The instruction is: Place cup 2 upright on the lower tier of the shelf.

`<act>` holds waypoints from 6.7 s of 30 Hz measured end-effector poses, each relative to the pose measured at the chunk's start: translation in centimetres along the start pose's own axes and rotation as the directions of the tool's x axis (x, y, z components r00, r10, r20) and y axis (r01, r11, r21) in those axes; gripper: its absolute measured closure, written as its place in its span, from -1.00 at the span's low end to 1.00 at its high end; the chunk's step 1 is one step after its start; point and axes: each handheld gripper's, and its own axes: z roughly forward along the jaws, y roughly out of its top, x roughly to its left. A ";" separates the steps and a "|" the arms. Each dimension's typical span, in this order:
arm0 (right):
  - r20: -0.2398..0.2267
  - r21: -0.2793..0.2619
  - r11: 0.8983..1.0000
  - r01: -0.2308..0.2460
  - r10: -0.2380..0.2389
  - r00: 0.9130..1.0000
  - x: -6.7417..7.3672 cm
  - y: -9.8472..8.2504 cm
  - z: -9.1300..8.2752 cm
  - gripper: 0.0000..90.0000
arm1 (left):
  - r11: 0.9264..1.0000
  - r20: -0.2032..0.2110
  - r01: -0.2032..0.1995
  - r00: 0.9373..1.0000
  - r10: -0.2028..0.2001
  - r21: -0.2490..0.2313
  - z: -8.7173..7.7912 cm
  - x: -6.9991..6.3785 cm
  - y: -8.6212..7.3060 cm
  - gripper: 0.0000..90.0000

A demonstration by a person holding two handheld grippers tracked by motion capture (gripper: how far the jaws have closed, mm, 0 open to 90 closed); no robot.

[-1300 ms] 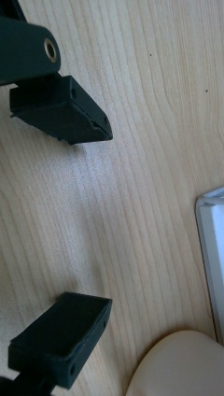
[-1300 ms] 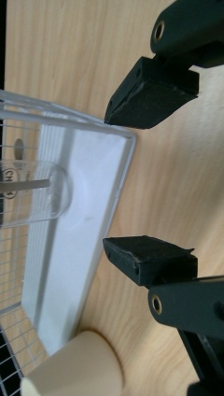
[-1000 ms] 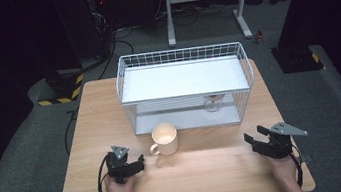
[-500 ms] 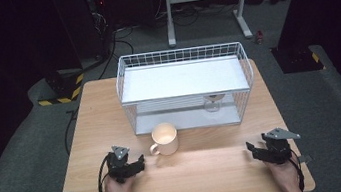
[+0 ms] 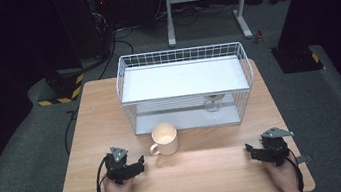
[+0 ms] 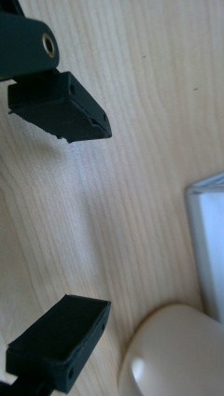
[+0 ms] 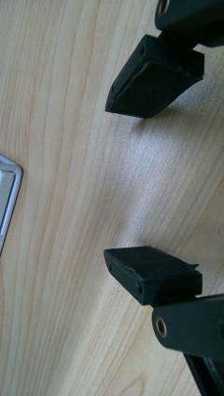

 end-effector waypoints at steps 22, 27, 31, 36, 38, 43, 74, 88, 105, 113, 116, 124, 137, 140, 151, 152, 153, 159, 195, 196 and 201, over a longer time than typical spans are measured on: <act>0.000 -0.001 1.000 0.006 -0.006 1.000 0.0 0.0 0.0 -0.44 | 0.996 0.138 -0.082 0.987 0.087 -0.048 -2.9 -2.4 -0.1 -0.80; -0.001 -0.002 1.000 0.008 -0.008 1.000 0.1 0.0 0.0 -0.44 | 0.994 0.163 -0.103 0.981 0.109 -0.045 -3.0 -3.2 0.4 -0.84; -0.001 -0.001 1.000 0.008 -0.008 1.000 0.1 0.0 0.0 -0.45 | 0.991 0.184 -0.121 0.975 0.128 -0.050 -2.7 -3.9 1.2 -0.86; -0.002 -0.001 1.000 0.008 -0.008 1.000 0.1 0.0 0.0 -0.45 | 0.990 0.196 -0.136 0.970 0.143 -0.048 -2.3 -4.6 1.7 -0.86; -0.002 -0.001 1.000 0.008 -0.008 1.000 0.1 0.0 0.0 -0.45 | 0.990 0.200 -0.134 0.970 0.141 -0.047 -2.1 -4.7 1.7 -0.86; -0.001 0.000 1.000 0.007 -0.007 1.000 0.1 0.0 0.0 -0.46 | 0.992 0.221 -0.127 0.967 0.127 -0.014 -1.5 -4.9 2.2 -0.85; -0.004 0.002 1.000 0.009 -0.009 1.000 0.1 0.0 0.0 -0.46 | 0.984 0.220 -0.171 0.959 0.177 -0.046 2.6 -7.2 5.7 -0.91; -0.007 0.000 1.000 0.014 -0.014 1.000 0.2 0.0 0.0 -0.46 | 0.985 0.207 -0.162 0.964 0.170 -0.055 4.1 -7.7 6.0 -0.80; -0.008 0.000 1.000 0.013 -0.013 1.000 0.2 0.0 0.0 -0.46 | 0.984 0.185 -0.165 0.967 0.174 -0.060 4.3 -8.0 6.0 -0.79; -0.008 0.000 1.000 0.015 -0.015 1.000 0.1 0.0 0.0 -0.46 | 0.982 0.172 -0.178 0.967 0.187 -0.064 4.2 -8.1 6.0 -0.79; -0.008 0.000 1.000 0.015 -0.015 1.000 0.1 0.0 0.0 -0.46 | 0.982 0.173 -0.179 0.967 0.188 -0.063 4.2 -8.1 6.1 -0.78; -0.008 0.000 1.000 0.015 -0.015 1.000 0.1 0.0 0.0 -0.46 | 0.982 0.174 -0.179 0.967 0.187 -0.062 4.1 -8.1 6.1 -0.78; -0.008 0.000 1.000 0.016 -0.016 1.000 0.1 0.0 0.0 -0.46 | 0.982 0.178 -0.175 0.966 0.186 -0.074 3.8 -8.1 7.3 -0.78; -0.008 0.001 1.000 0.014 -0.014 1.000 0.2 0.0 0.0 -0.46 | 0.982 0.179 -0.171 0.967 0.182 -0.077 4.0 -8.4 7.9 -0.78; -0.008 0.001 1.000 0.014 -0.014 1.000 0.2 0.0 0.0 -0.46 | 0.980 0.173 -0.180 0.966 0.191 -0.081 4.3 -9.0 9.2 -0.78; -0.008 0.000 1.000 0.017 -0.017 1.000 0.1 0.0 0.0 -0.46 | 0.981 0.176 -0.178 0.966 0.190 -0.082 4.4 -9.0 9.3 -0.78; -0.008 0.000 1.000 0.017 -0.017 1.000 0.1 0.0 0.0 -0.46 | 0.981 0.176 -0.175 0.966 0.187 -0.085 4.4 -9.0 9.5 -0.78; -0.008 0.001 1.000 0.017 -0.017 1.000 0.1 0.0 0.0 -0.46 | 0.983 0.179 -0.154 0.969 0.170 -0.098 4.4 -8.9 10.0 -0.78; -0.008 0.000 1.000 0.019 -0.019 1.000 0.1 -0.1 0.0 -0.47 | 0.987 0.116 -0.154 0.980 0.160 -0.054 7.4 -8.8 12.1 -0.77; -0.008 0.000 1.000 0.019 -0.019 1.000 0.1 -0.1 0.0 -0.47 | 0.987 0.117 -0.151 0.981 0.156 -0.054 7.5 -8.8 12.1 -0.77; -0.008 0.000 1.000 0.019 -0.019 1.000 0.1 -0.1 0.0 -0.47 | 0.989 0.121 -0.135 0.983 0.142 -0.062 7.8 -8.7 12.1 -0.77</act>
